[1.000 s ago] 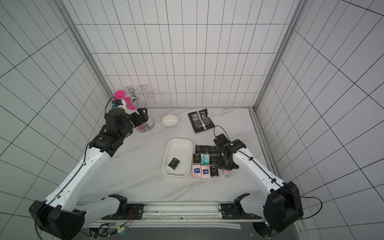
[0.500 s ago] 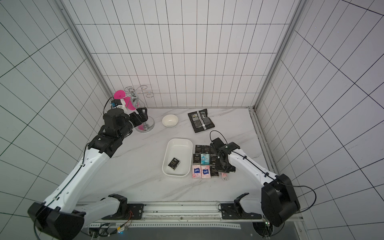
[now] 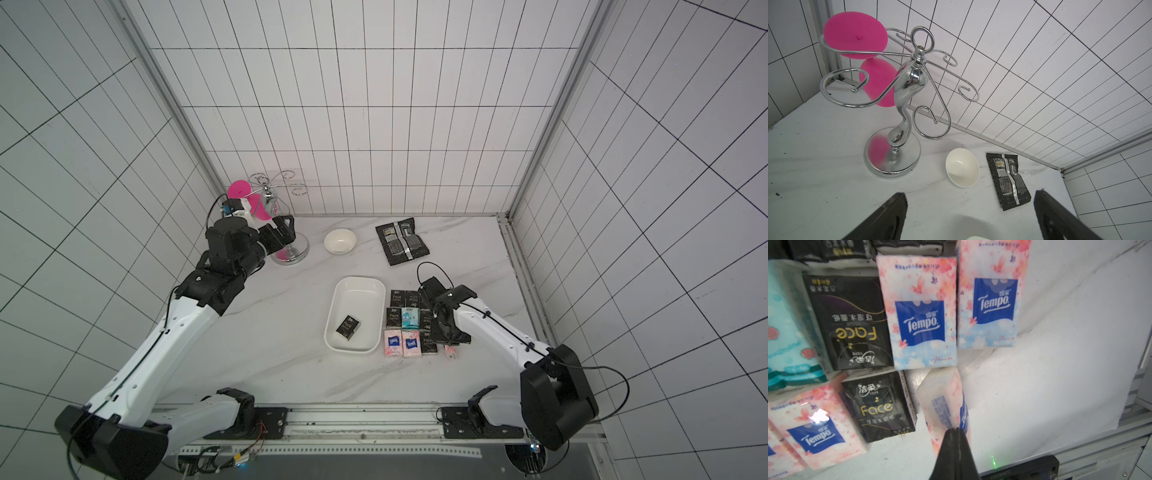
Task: Take the pocket tissues out of the storage box
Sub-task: Place the pocket tissues at the center of the board.
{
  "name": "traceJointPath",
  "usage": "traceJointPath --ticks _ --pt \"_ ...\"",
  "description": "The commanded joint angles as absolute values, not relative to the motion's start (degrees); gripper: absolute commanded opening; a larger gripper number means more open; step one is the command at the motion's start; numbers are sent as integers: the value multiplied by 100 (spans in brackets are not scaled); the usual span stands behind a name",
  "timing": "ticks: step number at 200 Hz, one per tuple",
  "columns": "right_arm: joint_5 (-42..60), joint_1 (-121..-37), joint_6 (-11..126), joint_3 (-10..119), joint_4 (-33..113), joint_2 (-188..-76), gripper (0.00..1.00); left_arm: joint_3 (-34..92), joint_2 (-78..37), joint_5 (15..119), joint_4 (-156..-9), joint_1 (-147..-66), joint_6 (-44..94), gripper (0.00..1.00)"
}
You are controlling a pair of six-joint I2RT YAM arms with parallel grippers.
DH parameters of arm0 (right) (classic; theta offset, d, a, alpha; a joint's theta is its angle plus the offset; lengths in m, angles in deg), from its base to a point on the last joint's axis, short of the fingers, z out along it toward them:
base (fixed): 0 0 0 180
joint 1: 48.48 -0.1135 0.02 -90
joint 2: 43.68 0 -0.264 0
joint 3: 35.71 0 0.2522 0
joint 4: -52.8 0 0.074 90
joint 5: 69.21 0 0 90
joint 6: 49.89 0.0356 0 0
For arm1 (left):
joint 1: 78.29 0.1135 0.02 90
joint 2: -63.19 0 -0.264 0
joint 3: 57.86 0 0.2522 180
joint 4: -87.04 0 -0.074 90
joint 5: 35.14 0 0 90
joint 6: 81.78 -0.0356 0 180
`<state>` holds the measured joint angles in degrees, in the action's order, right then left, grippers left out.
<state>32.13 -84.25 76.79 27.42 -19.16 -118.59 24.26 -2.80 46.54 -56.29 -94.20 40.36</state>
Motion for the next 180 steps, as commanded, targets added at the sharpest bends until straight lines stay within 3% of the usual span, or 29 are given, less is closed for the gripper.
traceJointPath --ticks 1,61,105,180 --pt "3472 -8478 7791 2605 -2100 -11759 3 2419 -180 4668 -5689 -9385 4030 99" --pt "3361 -8699 7843 2642 -1775 -12138 5 2423 -121 4624 -5626 -9385 3977 99" --pt "3261 -8925 7891 2800 -1737 -12289 27 2437 -151 4624 -5617 -9385 3988 99" --pt "3241 -9006 7904 2931 -1814 -12116 28 2454 -195 4642 -5613 -9394 4016 99"
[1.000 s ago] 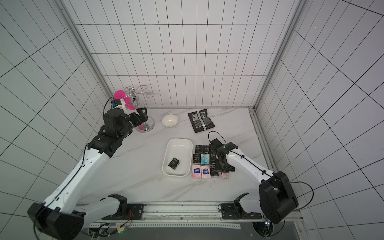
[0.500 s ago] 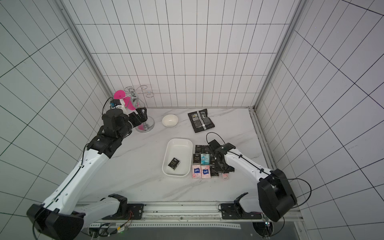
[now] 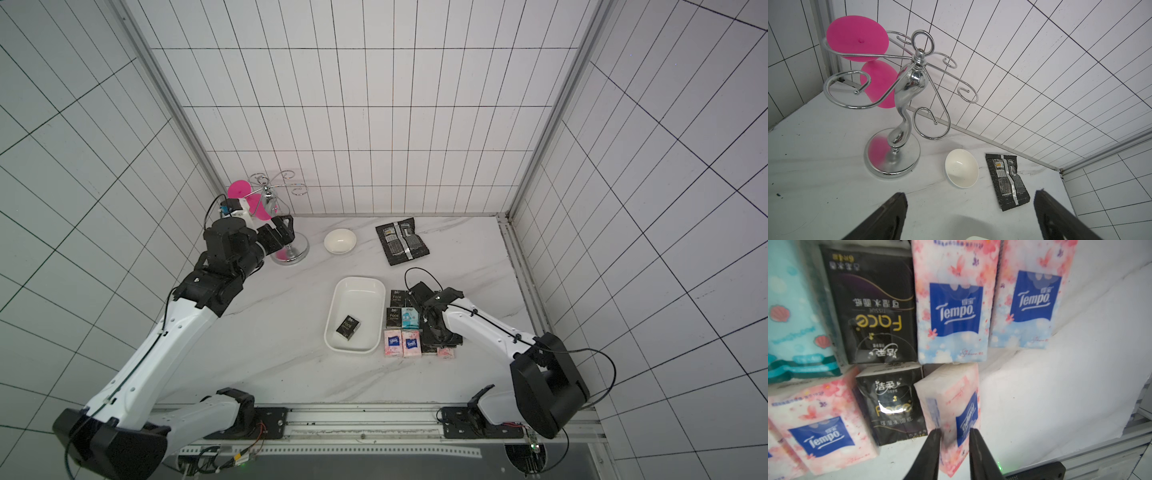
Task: Take the pocket tissues out of the storage box
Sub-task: Place the pocket tissues at the center of the board.
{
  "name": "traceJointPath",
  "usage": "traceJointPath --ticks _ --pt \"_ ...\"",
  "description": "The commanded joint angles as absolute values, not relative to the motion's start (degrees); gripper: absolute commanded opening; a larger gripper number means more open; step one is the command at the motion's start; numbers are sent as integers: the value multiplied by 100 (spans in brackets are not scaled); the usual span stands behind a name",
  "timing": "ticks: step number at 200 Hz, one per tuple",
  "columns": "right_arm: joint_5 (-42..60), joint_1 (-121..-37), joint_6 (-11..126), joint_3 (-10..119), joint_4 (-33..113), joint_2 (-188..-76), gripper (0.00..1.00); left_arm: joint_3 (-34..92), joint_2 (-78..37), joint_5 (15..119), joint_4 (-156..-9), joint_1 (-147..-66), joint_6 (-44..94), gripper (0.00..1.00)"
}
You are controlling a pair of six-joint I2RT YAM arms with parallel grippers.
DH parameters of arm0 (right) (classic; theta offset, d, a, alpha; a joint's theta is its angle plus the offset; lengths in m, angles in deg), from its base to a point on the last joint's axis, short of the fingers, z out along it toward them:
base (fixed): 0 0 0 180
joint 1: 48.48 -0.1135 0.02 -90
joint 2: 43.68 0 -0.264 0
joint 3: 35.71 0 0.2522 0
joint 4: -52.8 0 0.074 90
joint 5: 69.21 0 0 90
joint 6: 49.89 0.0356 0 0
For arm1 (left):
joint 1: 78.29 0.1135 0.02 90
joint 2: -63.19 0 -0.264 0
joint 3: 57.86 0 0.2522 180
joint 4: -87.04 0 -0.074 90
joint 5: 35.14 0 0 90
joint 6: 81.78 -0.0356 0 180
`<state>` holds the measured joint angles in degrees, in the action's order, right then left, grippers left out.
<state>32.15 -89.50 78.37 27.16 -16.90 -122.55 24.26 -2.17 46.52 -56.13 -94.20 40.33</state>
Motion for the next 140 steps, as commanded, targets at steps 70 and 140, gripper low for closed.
traceJointPath --ticks 70,140 --pt "3197 -9007 7917 2598 -1563 -12320 22 2450 -176 4627 -5609 -9396 3997 99" --pt "3168 -8998 7939 2499 -1541 -12295 19 2453 -188 4633 -5609 -9407 4004 98"
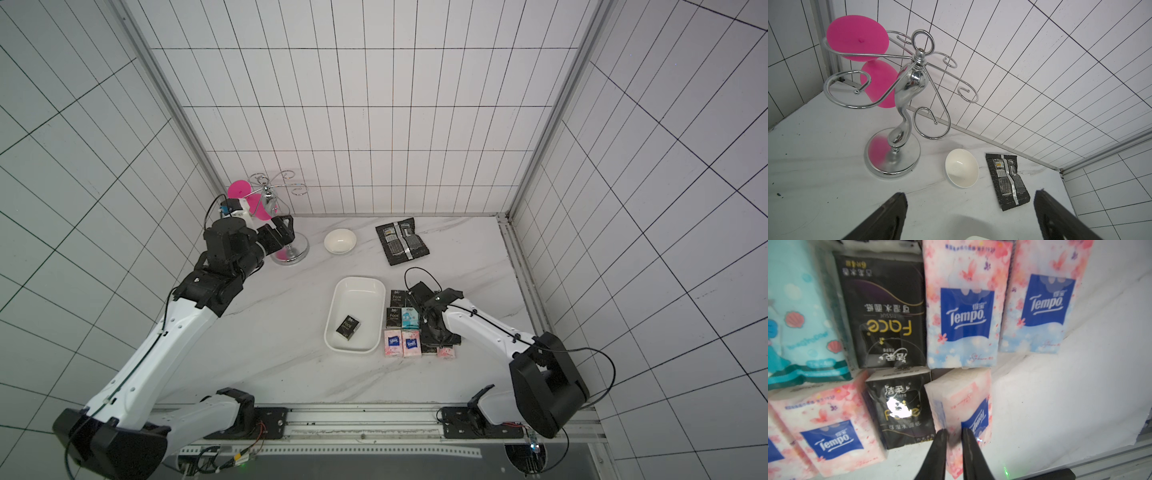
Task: Take the pocket tissues out of the storage box
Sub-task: Place the pocket tissues at the center of the board.
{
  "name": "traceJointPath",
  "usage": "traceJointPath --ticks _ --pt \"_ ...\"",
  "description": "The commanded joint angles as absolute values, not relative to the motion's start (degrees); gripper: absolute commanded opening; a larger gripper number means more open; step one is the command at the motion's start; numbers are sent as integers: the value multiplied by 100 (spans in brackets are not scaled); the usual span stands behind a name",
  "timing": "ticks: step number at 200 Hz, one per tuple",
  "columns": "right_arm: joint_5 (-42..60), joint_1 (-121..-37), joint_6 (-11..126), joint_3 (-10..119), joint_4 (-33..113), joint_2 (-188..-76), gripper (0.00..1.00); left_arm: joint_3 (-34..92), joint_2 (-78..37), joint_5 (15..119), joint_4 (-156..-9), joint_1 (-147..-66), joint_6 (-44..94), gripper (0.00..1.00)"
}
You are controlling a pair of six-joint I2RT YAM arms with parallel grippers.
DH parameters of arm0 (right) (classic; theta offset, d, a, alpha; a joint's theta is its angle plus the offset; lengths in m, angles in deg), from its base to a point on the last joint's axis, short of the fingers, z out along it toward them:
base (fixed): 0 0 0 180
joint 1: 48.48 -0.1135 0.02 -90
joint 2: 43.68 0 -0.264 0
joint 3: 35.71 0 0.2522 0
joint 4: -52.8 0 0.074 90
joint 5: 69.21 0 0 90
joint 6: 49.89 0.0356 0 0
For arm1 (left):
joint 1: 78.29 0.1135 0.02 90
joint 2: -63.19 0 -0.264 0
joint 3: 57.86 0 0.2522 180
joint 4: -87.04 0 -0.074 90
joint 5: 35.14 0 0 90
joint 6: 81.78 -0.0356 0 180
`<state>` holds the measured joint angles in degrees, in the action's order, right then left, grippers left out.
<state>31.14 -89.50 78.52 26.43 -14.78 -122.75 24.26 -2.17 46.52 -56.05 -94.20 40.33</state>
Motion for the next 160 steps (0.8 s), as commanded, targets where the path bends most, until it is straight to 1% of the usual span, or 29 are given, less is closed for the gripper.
traceJointPath --ticks 1,58,105,141,160 --pt "3169 -8997 7939 2499 -1539 -12300 19 2449 -190 4633 -5609 -9405 4003 98" --pt "3029 -8987 7961 2537 -1433 -12199 18 2444 -179 4616 -5600 -9403 3986 99" --pt "3212 -8980 7957 2805 -1774 -11772 22 2454 -209 4630 -5609 -9403 3994 99" --pt "3260 -8526 7831 2620 -1681 -11562 23 2432 -197 4631 -5607 -9417 3986 98" --pt "3103 -8476 7679 2665 -1443 -11520 23 2411 -207 4620 -5600 -9428 3960 99"
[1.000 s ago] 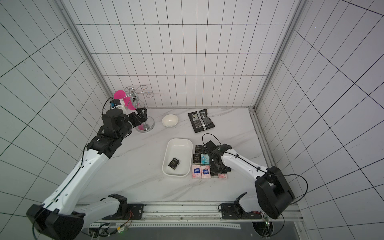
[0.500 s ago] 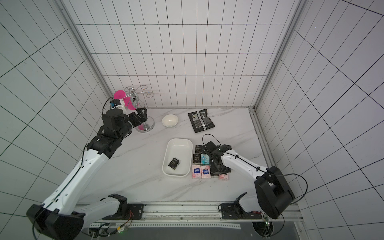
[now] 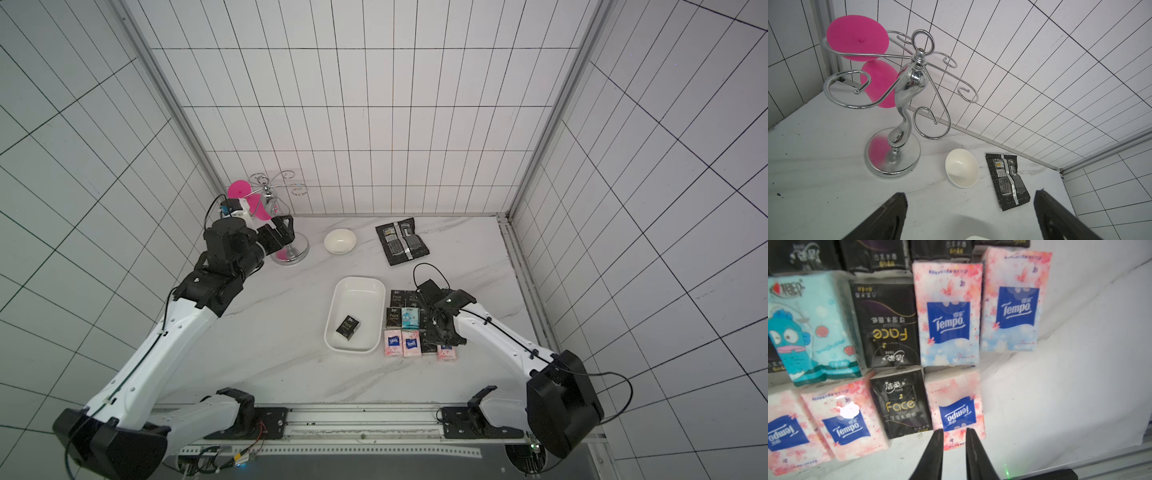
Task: Take the pocket tissues out of the storage box
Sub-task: Place the pocket tissues at the center of the board.
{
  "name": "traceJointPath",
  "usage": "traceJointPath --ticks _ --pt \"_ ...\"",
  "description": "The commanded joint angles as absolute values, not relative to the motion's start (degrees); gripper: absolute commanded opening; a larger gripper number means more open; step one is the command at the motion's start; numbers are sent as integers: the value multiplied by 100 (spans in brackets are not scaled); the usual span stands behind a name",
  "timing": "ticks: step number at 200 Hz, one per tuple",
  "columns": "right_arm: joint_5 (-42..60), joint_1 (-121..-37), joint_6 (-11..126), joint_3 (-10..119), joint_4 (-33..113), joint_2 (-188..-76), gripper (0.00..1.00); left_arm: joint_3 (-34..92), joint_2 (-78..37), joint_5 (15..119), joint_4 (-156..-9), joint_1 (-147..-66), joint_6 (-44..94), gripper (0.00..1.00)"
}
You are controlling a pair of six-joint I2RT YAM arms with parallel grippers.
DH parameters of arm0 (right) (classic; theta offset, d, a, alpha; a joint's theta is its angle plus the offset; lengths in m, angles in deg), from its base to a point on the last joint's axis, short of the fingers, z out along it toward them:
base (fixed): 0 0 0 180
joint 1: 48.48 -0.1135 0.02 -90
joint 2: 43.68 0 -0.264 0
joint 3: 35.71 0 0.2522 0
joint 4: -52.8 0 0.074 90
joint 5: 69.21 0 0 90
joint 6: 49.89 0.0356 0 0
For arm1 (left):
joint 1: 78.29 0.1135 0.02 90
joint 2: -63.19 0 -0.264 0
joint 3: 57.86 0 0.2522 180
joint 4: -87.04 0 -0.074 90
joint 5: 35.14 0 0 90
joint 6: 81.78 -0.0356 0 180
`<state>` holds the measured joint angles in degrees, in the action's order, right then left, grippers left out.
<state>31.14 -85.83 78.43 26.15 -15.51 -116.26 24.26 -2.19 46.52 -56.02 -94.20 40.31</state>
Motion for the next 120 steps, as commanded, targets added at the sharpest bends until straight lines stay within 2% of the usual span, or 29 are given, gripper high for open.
traceJointPath --ticks 1,43,75,120 --pt "3083 -8477 7660 2678 -1433 -11525 23 2411 -209 4618 -5600 -9429 3959 99" --pt "3344 -9161 7227 3873 -1718 -12091 30 2401 -401 4530 -5539 -9551 3889 99" --pt "2969 -9687 6902 4556 -1217 -12399 40 2419 -536 4436 -5496 -9604 3859 99" --pt "2053 -10352 8015 4953 71 -12800 42 2620 -629 4205 -5302 -9601 3759 98"
